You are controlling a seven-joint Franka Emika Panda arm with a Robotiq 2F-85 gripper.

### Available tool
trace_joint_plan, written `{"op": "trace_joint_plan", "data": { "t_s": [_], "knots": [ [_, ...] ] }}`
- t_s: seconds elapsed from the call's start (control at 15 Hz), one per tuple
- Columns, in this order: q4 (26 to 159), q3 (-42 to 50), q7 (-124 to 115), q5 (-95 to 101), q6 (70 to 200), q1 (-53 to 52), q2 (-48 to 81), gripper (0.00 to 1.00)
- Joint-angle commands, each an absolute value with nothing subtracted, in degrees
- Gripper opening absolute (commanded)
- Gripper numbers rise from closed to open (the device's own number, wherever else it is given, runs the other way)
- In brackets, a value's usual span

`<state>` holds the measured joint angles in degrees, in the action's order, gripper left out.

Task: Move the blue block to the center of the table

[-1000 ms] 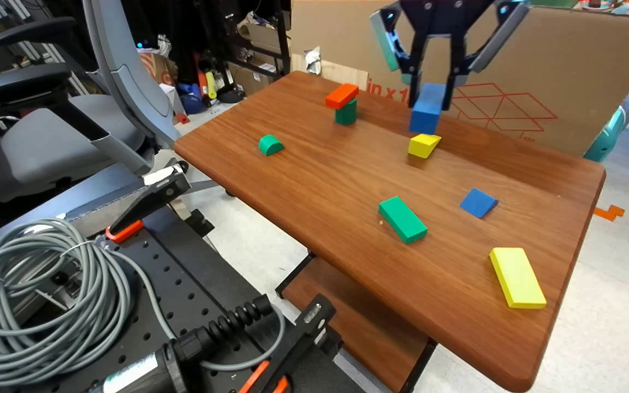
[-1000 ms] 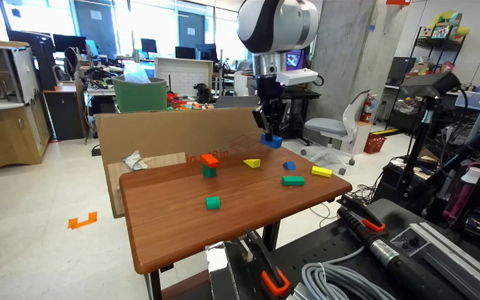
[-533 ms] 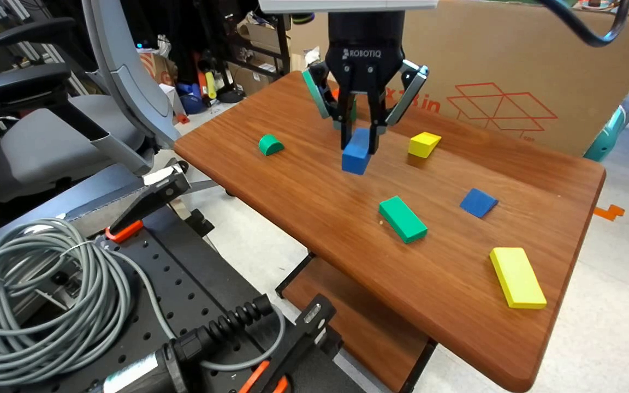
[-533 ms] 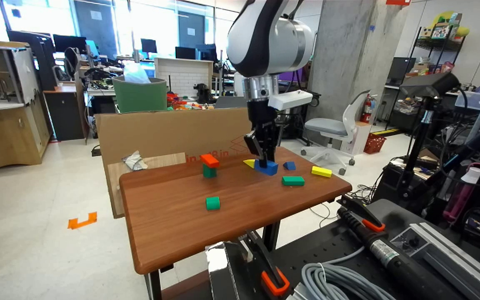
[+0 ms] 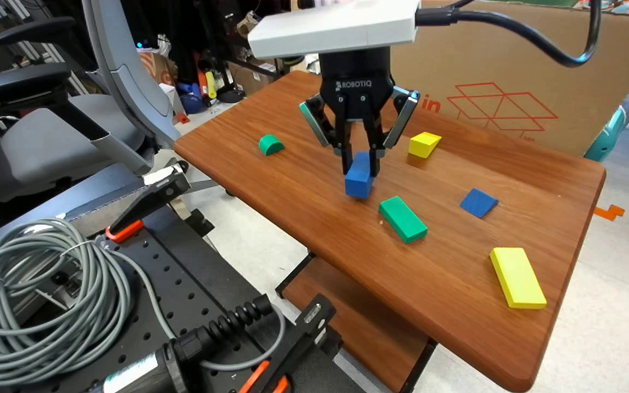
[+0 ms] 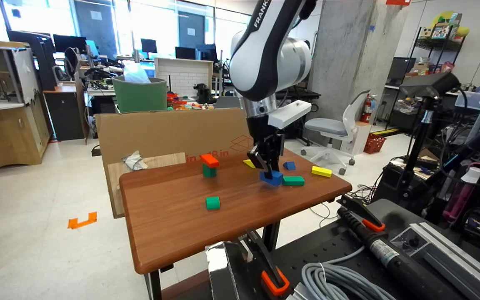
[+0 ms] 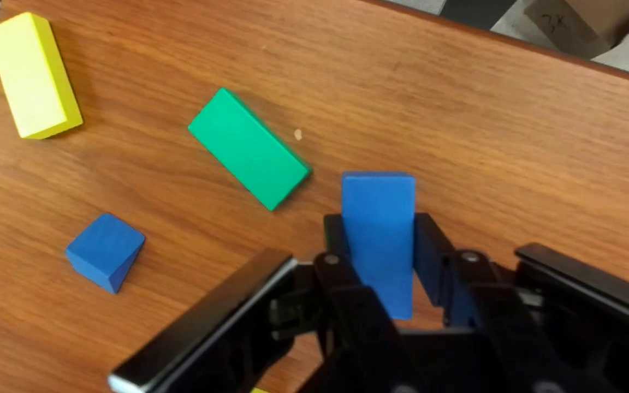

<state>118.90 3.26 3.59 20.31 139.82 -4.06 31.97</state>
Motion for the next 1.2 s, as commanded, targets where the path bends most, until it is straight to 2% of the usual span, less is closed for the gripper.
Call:
{"op": "trace_joint_plan", "data": {
  "t_s": [0.0, 0.53, 0.6, 0.67, 1.0, 1.07, 1.13],
  "knots": [
    [117.35, 5.10, 0.44, 23.75, 141.49, -6.01, 34.76, 0.08],
    [115.29, 0.88, 5.09, 16.11, 136.49, -2.69, 35.14, 0.08],
    [115.16, 0.26, 6.20, 14.55, 135.46, -2.06, 34.55, 0.58],
    [115.06, -0.02, 6.84, 13.26, 134.81, -1.60, 34.08, 0.60],
    [119.71, -1.03, 10.92, 8.35, 136.53, 1.70, 23.77, 0.95],
    [120.93, -0.96, 11.75, 8.07, 137.12, 2.27, 21.03, 1.00],
    [121.84, -0.78, 12.28, 7.73, 137.55, 2.66, 18.51, 1.00]
  ]
}}
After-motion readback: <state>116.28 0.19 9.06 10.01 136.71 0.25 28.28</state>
